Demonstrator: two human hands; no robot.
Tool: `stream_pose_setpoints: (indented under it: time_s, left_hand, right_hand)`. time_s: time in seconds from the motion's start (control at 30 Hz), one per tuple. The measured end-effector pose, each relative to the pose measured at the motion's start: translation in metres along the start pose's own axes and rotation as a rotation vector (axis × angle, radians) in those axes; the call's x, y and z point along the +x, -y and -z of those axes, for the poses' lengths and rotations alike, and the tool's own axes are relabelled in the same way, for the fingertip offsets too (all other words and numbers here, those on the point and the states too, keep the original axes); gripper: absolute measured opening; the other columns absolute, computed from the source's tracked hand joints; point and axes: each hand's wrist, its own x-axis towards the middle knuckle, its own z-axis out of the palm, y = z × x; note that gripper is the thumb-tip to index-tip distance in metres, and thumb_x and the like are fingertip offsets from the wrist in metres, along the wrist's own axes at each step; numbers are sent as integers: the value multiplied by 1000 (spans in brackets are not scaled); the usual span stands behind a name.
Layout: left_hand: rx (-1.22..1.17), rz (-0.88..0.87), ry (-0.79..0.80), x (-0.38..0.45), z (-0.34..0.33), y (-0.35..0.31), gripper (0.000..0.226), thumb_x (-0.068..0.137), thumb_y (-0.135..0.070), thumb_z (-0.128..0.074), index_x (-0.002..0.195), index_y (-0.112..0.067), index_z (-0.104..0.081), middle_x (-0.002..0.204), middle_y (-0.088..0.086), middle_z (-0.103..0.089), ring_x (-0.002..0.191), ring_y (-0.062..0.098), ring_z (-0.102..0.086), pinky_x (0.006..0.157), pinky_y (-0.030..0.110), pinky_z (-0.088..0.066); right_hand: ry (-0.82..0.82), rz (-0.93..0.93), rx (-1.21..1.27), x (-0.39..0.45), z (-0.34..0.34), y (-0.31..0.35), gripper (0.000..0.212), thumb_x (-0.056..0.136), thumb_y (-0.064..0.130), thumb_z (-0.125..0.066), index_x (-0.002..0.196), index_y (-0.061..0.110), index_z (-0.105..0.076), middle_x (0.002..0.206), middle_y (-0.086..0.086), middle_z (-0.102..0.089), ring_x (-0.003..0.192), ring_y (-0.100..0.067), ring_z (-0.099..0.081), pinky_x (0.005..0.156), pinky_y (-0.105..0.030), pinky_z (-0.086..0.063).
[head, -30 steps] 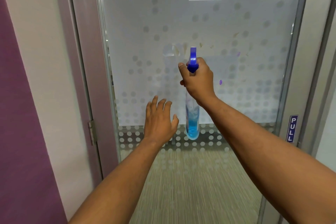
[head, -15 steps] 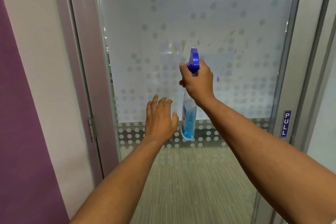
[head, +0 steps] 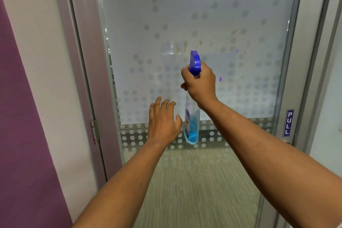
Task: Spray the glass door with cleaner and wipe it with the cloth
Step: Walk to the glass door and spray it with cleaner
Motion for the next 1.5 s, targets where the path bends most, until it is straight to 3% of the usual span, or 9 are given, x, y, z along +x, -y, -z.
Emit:
stream_pose_setpoints:
  time_s: [0.1, 0.23, 0.5, 0.6, 0.77, 0.93, 1.13, 1.4, 1.5]
  left_hand:
    - [-8, -14, -14, -1, -3, 3, 51, 101, -39, -48, 148, -21, -44, 161, 3, -37, 157, 24, -14, 128, 47, -12]
    - [-23, -43, -18, 1, -8, 3, 52, 100, -38, -48, 148, -19, -45, 159, 5, -39, 156, 25, -16, 128, 47, -13]
    - [-73, -137, -24, 10, -27, -23, 51, 99, -37, -50, 146, -17, -47, 159, 7, -39, 155, 27, -18, 128, 47, -12]
    - [-102, -160, -35, 12, -33, -34, 50, 99, -35, -51, 145, -15, -49, 159, 9, -39, 155, 29, -20, 127, 47, -13]
    - [-122, -197, -36, 15, -43, -52, 50, 100, -37, -51, 145, -16, -48, 160, 9, -38, 155, 29, -20, 126, 46, -12]
    - [-108, -205, -36, 17, -48, -56, 51, 100, -38, -51, 146, -18, -47, 161, 8, -36, 156, 28, -18, 126, 46, -11]
    - [-76, -129, 18, 5, -52, -33, 51, 100, -38, -50, 147, -19, -45, 162, 7, -34, 156, 27, -16, 128, 47, -11]
    - [-75, -122, 6, 3, -53, -28, 51, 99, -37, -53, 146, -17, -47, 161, 9, -36, 156, 28, -17, 128, 48, -13]
    - [-69, -99, 4, 0, -52, -17, 51, 99, -38, -53, 145, -17, -48, 161, 9, -36, 156, 29, -17, 127, 48, -13]
  right_hand:
    - [-18, 24, -13, -2, 6, -2, 11, 93, 20, -64, 99, 12, -58, 83, -6, -62, 71, -21, -68, 66, -35, -63]
    - [-78, -40, 104, -2, 30, -1, 13, 91, 16, -66, 98, 21, -55, 85, -3, -60, 71, -25, -65, 57, -21, -55]
    - [-222, -89, 78, 8, 92, -15, 14, 89, 19, -68, 100, 16, -60, 88, -6, -62, 67, -24, -63, 57, -22, -54]
    - [-226, -83, -4, 9, 110, -24, 14, 89, 15, -65, 97, 4, -61, 79, -7, -61, 66, -26, -62, 54, -20, -52]
    - [-175, -93, -49, 1, 124, -33, 15, 90, 14, -64, 99, 3, -61, 81, -12, -61, 63, -19, -62, 58, -24, -54]
    - [-108, -120, -14, -11, 123, -33, 15, 91, 15, -66, 104, 17, -59, 91, -14, -63, 68, -24, -64, 58, -21, -54]
    - [12, -175, -4, -44, 89, -57, 14, 92, 14, -66, 105, 12, -60, 90, -21, -65, 67, -24, -64, 58, -19, -54]
    - [22, -173, -14, -63, 59, -71, 11, 92, 15, -65, 102, 12, -60, 81, -12, -63, 67, -23, -63, 56, -18, -52]
    - [12, -143, -56, -68, 49, -76, 9, 92, 16, -65, 96, 10, -60, 78, -9, -61, 68, -27, -62, 58, -32, -58]
